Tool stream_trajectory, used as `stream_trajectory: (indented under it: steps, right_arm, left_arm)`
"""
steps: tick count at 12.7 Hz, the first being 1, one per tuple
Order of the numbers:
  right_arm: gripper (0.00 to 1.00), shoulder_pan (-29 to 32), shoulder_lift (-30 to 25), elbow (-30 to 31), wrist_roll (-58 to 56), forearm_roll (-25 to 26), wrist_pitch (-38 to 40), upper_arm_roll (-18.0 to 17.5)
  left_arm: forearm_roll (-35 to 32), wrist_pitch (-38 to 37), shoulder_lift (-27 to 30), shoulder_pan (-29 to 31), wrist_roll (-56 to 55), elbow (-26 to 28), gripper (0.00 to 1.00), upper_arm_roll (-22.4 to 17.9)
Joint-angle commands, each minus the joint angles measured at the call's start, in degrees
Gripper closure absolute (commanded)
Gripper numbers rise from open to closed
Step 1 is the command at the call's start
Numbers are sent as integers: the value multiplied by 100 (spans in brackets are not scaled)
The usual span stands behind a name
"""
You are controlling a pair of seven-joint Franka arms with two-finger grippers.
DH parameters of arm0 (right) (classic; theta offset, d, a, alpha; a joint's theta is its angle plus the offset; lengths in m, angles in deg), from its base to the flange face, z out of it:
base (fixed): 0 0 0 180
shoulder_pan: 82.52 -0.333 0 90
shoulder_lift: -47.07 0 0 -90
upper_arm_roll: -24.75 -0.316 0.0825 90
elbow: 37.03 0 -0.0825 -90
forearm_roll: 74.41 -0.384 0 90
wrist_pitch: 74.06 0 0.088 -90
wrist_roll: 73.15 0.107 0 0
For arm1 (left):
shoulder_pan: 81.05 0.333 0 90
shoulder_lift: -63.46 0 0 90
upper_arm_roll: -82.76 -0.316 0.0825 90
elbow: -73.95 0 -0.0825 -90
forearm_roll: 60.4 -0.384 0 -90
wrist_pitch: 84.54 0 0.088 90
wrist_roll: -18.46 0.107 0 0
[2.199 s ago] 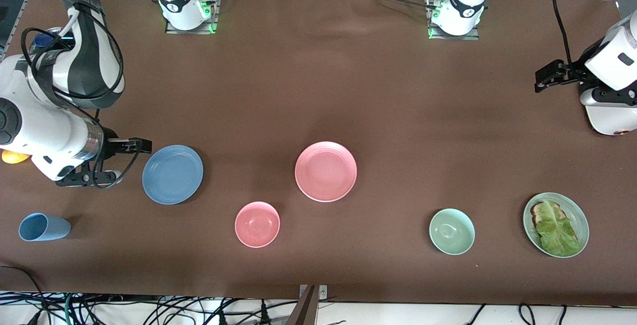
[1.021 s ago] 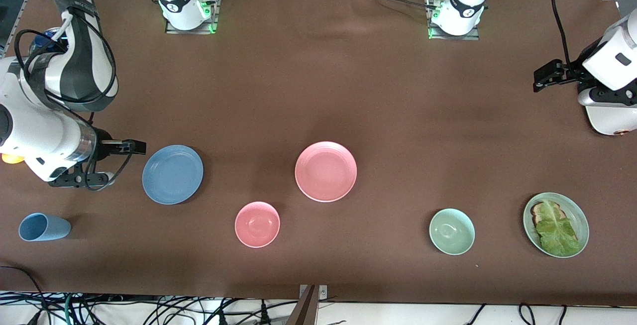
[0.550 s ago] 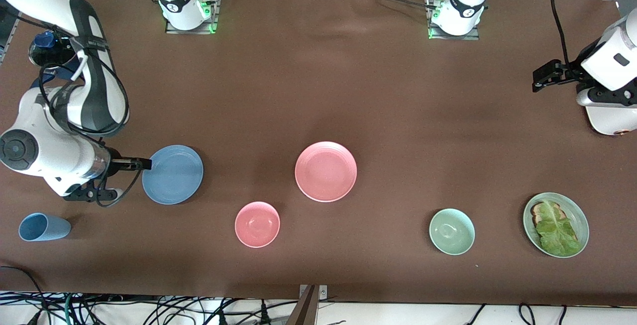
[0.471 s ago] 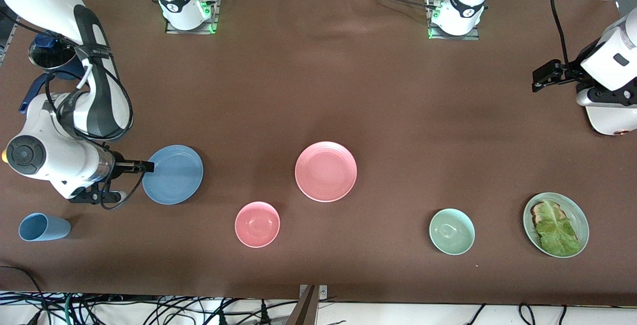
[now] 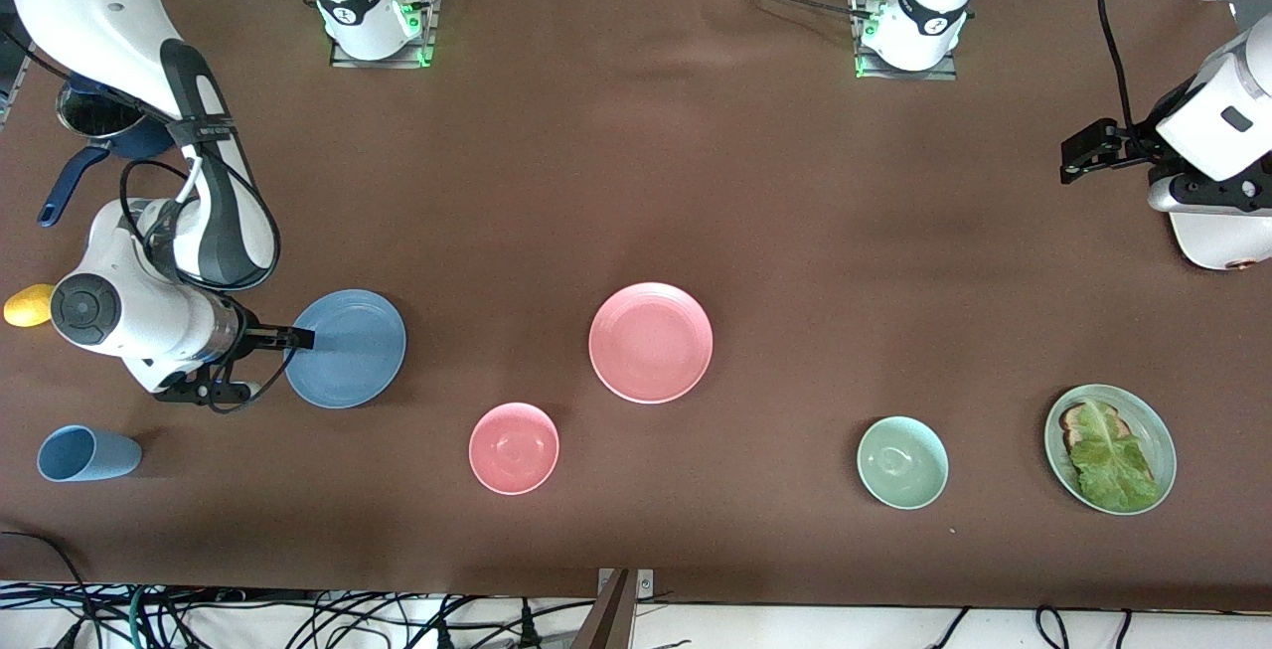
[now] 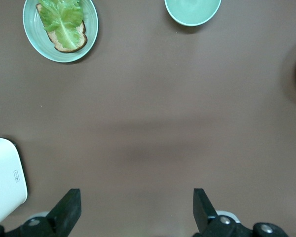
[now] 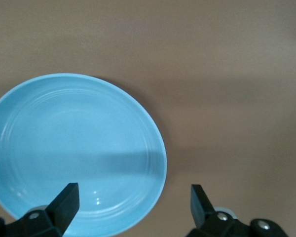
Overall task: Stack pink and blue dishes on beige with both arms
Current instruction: 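Reach the right gripper to the blue plate rim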
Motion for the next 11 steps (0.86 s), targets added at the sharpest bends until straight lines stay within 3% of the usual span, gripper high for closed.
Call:
stream_trajectory:
  steps: [1,7,11]
  right_arm:
    - [0,58,104,81,-26,70,-216,-62]
    - [1,181,165,512,-307,53,-849,-62]
    - [44,181,165,529,-307,61,-840,-62]
  left_arm:
    - [97,-43,69,-34,-43,49,0,-27]
    - [88,-87,69,-34,-43,31,0,-18]
    - [79,-113,69,-34,-43,40,0,-18]
